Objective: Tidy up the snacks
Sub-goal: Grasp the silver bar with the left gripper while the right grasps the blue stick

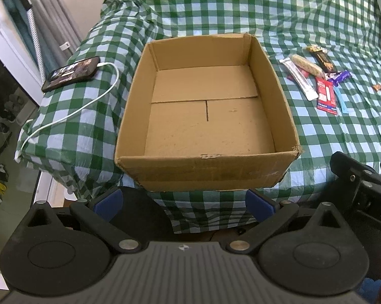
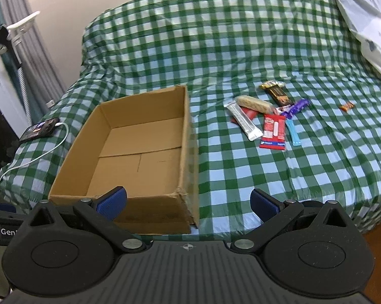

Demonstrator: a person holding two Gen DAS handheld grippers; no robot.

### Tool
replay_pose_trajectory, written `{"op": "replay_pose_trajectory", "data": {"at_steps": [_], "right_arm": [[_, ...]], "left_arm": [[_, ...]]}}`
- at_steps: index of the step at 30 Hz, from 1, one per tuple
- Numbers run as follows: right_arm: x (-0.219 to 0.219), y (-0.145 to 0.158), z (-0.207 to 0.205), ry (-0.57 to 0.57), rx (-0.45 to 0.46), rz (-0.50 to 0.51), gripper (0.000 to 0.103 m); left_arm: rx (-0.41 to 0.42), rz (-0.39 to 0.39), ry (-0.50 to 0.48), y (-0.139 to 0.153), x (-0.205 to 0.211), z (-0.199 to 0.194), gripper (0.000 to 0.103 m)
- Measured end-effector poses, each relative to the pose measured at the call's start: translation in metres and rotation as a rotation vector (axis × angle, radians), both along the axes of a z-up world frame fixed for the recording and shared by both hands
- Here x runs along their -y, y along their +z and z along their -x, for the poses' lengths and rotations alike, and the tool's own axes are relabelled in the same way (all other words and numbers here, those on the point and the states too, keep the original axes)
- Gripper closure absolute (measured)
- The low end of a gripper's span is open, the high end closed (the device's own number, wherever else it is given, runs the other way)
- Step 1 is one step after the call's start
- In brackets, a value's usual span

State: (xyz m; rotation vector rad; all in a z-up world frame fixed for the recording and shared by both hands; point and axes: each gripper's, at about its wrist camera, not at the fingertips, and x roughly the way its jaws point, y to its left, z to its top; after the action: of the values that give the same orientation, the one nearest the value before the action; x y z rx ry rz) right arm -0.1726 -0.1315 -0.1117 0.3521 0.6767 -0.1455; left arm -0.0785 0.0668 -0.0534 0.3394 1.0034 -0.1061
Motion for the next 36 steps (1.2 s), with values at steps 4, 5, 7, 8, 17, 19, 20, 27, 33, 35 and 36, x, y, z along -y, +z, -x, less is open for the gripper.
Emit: {"op": "replay_pose_trajectory", "data": {"at_steps": [4, 5, 7, 8, 17, 19, 20, 27, 33, 35, 36], "right_arm": [[0.011, -0.005, -0.003, -0.013, 0.003, -0.003, 0.0], [0.014, -0.007, -0.004, -0.015, 0.004, -0.002, 0.0], [0.019, -0.011, -0.007, -0.027, -0.004, -0.011, 0.0], [0.024, -0.013, -0.008, -0.036, -0.008, -0.016, 0.0], [0.073, -0.044, -0.026, -0.181, -0.049, 0.01, 0.0], [0.089, -0.052, -0.031, -0.214, -0.061, 0.014, 0.0], [0.098, -0.056, -0.034, -0.232, -0.066, 0.018, 0.0], [0.168, -0.074, -0.078, -0.323, -0.088, 0.051, 0.0], [0.228, -0.112, -0.143, -0.375, -0.142, 0.11, 0.0], [0.239, -0.128, -0.164, -0.343, -0.172, 0.129, 0.0], [0.245, -0.137, -0.176, -0.327, -0.194, 0.137, 0.0]], "left_arm": [[-0.009, -0.02, -0.019, -0.003, 0.017, -0.008, 0.0], [-0.012, -0.023, -0.025, -0.004, 0.021, -0.009, 0.0], [-0.021, -0.029, -0.039, -0.006, 0.029, -0.012, 0.0], [-0.026, -0.031, -0.049, -0.008, 0.033, -0.014, 0.0], [-0.128, -0.035, -0.176, -0.031, 0.088, -0.036, 0.0], [-0.159, -0.026, -0.208, -0.035, 0.102, -0.043, 0.0], [-0.175, -0.024, -0.222, -0.038, 0.11, -0.048, 0.0], [-0.195, -0.038, -0.262, -0.047, 0.175, -0.107, 0.0], [-0.247, 0.011, -0.237, -0.081, 0.247, -0.183, 0.0], [-0.228, 0.006, -0.209, -0.1, 0.272, -0.209, 0.0], [-0.216, 0.001, -0.185, -0.108, 0.283, -0.222, 0.0]]}}
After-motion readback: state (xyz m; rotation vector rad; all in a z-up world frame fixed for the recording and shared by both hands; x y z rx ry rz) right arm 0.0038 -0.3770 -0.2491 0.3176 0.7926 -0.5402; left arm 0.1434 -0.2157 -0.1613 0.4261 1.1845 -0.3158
